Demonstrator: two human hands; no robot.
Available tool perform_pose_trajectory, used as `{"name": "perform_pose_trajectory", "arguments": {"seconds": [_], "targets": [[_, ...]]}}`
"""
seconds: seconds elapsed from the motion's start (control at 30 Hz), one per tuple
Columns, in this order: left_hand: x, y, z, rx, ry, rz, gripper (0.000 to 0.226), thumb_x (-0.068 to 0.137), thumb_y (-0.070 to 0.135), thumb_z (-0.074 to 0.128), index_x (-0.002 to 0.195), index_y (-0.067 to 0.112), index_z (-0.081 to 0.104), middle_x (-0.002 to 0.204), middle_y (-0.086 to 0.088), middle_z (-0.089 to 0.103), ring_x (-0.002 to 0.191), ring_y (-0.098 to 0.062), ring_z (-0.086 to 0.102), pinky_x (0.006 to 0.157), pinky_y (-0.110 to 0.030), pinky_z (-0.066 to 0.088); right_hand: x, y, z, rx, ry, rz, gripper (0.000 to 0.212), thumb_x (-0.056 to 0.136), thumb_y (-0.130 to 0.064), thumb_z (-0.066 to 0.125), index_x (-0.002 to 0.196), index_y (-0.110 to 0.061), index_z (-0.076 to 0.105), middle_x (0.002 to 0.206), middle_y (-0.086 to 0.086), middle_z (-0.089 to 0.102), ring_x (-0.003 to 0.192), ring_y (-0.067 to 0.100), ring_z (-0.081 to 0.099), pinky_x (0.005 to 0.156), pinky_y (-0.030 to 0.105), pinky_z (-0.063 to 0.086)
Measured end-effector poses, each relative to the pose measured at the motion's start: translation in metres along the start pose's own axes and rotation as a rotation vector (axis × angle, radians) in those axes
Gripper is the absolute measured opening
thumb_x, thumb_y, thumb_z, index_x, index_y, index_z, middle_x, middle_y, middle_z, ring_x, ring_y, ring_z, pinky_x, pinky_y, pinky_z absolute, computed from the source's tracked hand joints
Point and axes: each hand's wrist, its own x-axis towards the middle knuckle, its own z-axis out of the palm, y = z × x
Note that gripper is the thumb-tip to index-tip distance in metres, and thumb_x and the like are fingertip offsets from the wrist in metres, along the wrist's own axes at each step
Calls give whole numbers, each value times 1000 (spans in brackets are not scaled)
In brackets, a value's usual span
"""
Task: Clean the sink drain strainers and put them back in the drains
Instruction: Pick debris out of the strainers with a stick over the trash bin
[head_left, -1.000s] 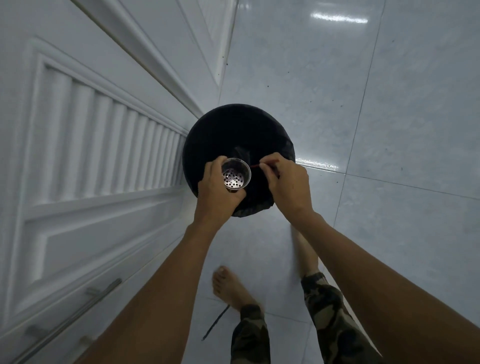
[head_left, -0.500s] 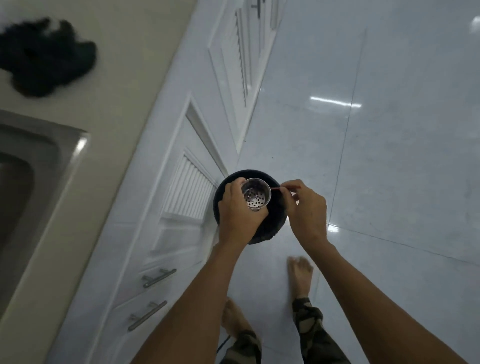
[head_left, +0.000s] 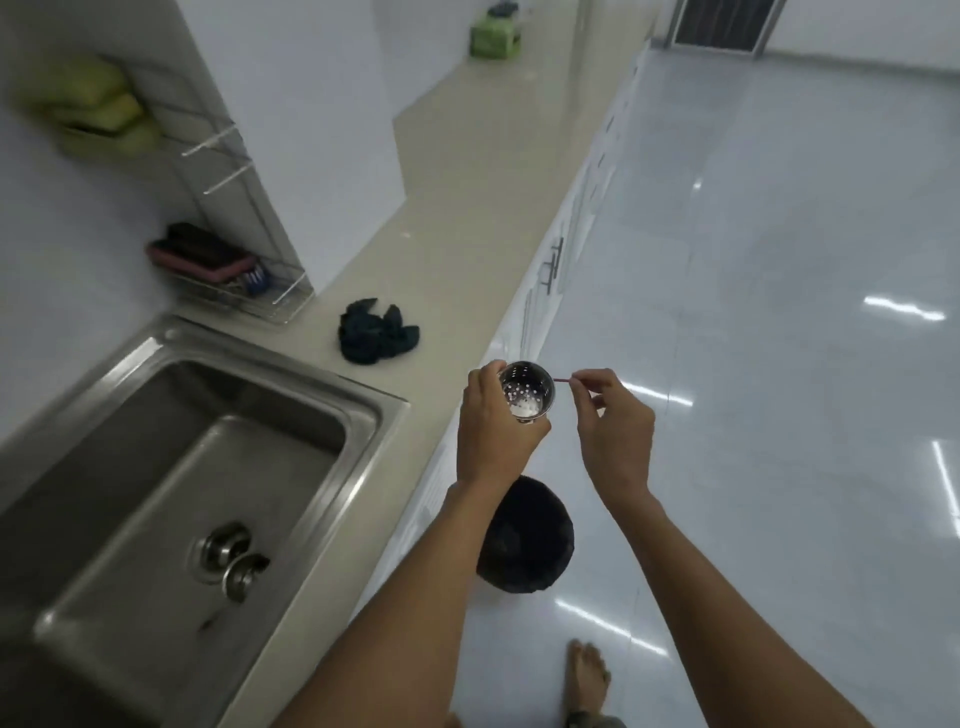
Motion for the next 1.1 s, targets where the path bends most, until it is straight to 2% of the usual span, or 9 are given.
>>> {"name": "perform_pose_trajectory", "arguments": {"seconds": [0.13,0.27,0.37,0.47,0.53,0.67,0.83,0.97,1.1], "targets": [[-12,-19,-72,41,104,-43,76,71,25,87,135,20,47,130,2,51,118,-20,55,95,-37,53,-17,-65,34,51,-94,-75,9,99,-28,66,104,-24,72,93,-17,73,78,3,67,73,28,57],[-35,-66,-146,65,210,-145,76,67,26,87,132,23,48,128,4,51,117,-21,57,90,-38,55,-49,-116,83,99,-234,-161,11,99,-29,65,106,-23,72,95,-17,73,79,3,67,73,27,57],[-65,-112,-198,79,313,-267,78,66,45,88,131,22,52,126,3,57,114,-18,59,90,-35,54,-76,-148,122,147,-349,-207,12,99,-31,64,106,-25,72,95,-17,72,81,-2,66,74,20,54],[-102,-168,-243,91,404,-479,80,65,29,93,133,14,53,128,-8,60,118,-30,60,98,-47,53,-100,-172,163,160,-476,-283,14,100,-31,64,106,-24,74,96,-16,72,82,-2,65,77,19,55],[-126,-203,-263,112,396,-650,84,65,21,93,136,14,49,132,-9,55,122,-32,58,100,-49,51,-113,-179,188,156,-555,-321,12,100,-30,63,106,-26,73,96,-18,70,85,-2,65,80,19,55],[-150,-261,-272,208,287,-815,79,75,16,89,141,8,47,139,-18,44,128,-39,50,106,-48,46,-129,-172,236,117,-669,-362,12,100,-32,62,105,-26,72,93,-13,73,81,0,66,75,16,52],[-151,-313,-267,305,4,-1041,61,90,16,76,142,6,45,143,-25,34,128,-48,49,111,-48,44,-134,-157,288,60,-815,-376,17,99,-34,63,108,-22,72,96,-8,75,81,4,69,78,25,59],[-148,-336,-257,332,-182,-1103,70,94,25,73,149,6,33,149,-27,30,131,-48,49,110,-47,44,-129,-147,320,-23,-945,-424,18,98,-32,66,107,-18,73,95,-4,76,81,11,71,77,32,60],[-148,-345,-248,325,-257,-1175,77,90,27,77,149,10,31,152,-25,27,135,-45,45,112,-49,43,-125,-139,341,-80,-1026,-473,17,98,-32,66,107,-18,72,95,-5,76,77,9,70,74,26,58]]}}
